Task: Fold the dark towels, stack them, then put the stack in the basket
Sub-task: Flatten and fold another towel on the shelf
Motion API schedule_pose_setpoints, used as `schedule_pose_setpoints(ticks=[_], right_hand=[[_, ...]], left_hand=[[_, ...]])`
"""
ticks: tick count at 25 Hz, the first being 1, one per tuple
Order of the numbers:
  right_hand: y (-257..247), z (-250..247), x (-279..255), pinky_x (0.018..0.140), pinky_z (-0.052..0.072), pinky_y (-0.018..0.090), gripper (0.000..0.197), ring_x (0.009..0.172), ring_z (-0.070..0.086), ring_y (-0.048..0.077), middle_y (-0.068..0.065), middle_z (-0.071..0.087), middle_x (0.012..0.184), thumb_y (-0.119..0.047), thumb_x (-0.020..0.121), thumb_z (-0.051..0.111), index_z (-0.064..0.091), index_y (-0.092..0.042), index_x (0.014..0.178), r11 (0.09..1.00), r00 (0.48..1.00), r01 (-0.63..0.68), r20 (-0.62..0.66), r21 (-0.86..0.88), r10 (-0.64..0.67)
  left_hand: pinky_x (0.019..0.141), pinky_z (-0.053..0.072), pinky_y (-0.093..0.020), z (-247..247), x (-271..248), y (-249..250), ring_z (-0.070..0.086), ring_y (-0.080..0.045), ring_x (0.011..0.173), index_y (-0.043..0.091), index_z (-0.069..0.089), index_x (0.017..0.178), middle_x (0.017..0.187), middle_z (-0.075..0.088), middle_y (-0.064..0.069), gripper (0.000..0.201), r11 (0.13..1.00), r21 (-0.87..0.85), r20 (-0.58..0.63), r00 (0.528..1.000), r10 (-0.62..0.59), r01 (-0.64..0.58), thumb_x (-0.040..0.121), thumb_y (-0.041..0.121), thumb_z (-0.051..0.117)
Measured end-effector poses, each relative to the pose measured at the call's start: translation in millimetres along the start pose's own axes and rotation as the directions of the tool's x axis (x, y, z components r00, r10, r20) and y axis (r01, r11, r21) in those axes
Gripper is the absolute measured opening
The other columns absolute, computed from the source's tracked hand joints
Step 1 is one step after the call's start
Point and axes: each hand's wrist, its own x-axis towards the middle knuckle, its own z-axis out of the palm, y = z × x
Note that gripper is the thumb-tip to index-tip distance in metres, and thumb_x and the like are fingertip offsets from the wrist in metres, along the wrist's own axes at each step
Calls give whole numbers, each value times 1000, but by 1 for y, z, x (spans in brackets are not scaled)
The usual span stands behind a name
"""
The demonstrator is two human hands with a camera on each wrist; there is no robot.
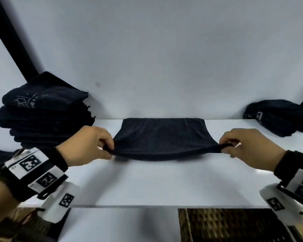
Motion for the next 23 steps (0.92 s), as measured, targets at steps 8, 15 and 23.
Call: schedule_pose_setpoints(ticks=[8,15,23], right_hand=[[-28,-105,74,54,49,19,24,55,60,3,-5,71,72,-6,82,70,71,-30,84,981,944,74,-330,182,-10],[-42,-183,114,48,46,7,10,50,58,5,3,69,76,-13,85,71,71,-22,88,973,875,130,-484,190,-22],[-48,-207,150,71,60,27,16,62,67,14,9,68,80,2,82,70,69,-13,80,878,870,189,-490,439,58]], left_hand=[[62,47,-11,-98,55,58,59,4,56,20,73,73,66,69,7,12,996,-90,-483,875,-21,-26,70,19,84],[46,37,-5,-172,85,85,53,2,50,25,69,80,69,64,6,10,996,3,-641,764,73,-93,78,16,75],[39,31,-4,-197,125,94,53,8,42,16,72,94,83,67,3,18,990,-29,-683,726,79,-135,81,4,72]])
